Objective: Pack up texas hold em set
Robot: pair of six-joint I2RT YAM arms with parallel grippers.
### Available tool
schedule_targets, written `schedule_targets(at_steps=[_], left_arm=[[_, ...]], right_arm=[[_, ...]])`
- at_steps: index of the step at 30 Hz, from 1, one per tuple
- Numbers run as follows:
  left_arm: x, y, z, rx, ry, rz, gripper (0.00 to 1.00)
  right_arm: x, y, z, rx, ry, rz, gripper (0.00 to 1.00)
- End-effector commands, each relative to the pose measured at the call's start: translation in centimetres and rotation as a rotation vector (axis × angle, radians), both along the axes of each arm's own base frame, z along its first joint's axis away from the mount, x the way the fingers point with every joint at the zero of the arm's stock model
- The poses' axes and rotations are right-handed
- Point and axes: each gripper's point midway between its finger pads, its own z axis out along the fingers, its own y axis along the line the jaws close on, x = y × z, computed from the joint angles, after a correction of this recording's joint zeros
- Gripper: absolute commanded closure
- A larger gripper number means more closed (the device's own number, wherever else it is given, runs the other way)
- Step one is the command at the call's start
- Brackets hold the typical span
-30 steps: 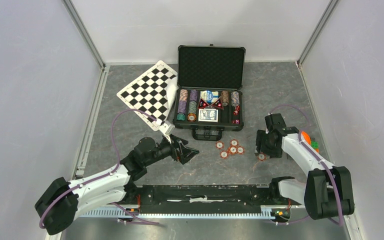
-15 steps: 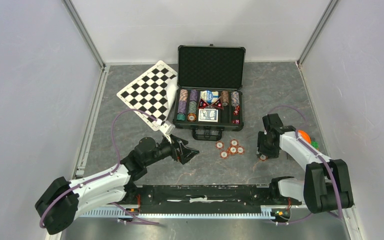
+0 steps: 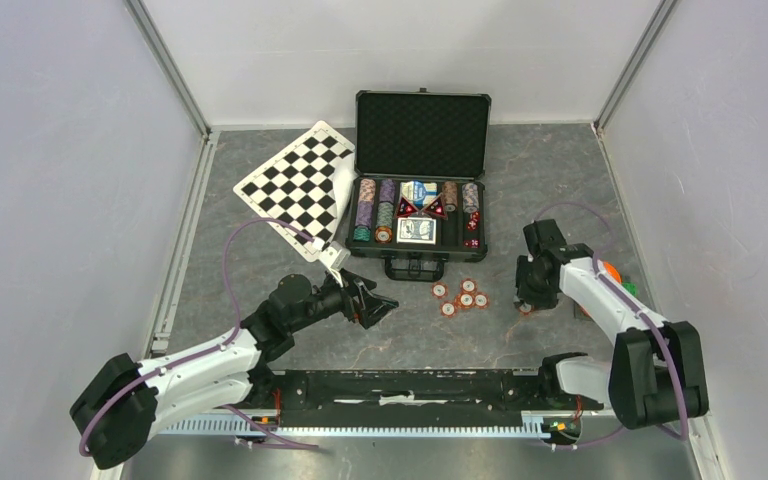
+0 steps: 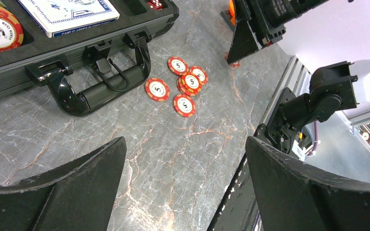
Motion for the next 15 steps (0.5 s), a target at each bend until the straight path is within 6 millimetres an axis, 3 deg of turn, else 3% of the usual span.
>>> schedule_targets(at_steps=[1, 8, 15], left_arm=[[0.1, -0.2, 1.0, -0.019, -0.05, -0.015, 0.0], [0.1, -0.1, 1.0, -0.016, -0.051, -0.011, 0.0], [0.1, -0.1, 0.9, -0.013, -0.049, -0.011, 0.0]], right_arm=[[2.1, 0.8, 3.1, 0.029, -0.098, -0.004, 0.57], [3.1, 2.9, 3.9, 0.07, -0.116, 0.029, 0.57], [4.4, 7.1, 4.6, 0.11, -0.132, 0.111, 0.57]])
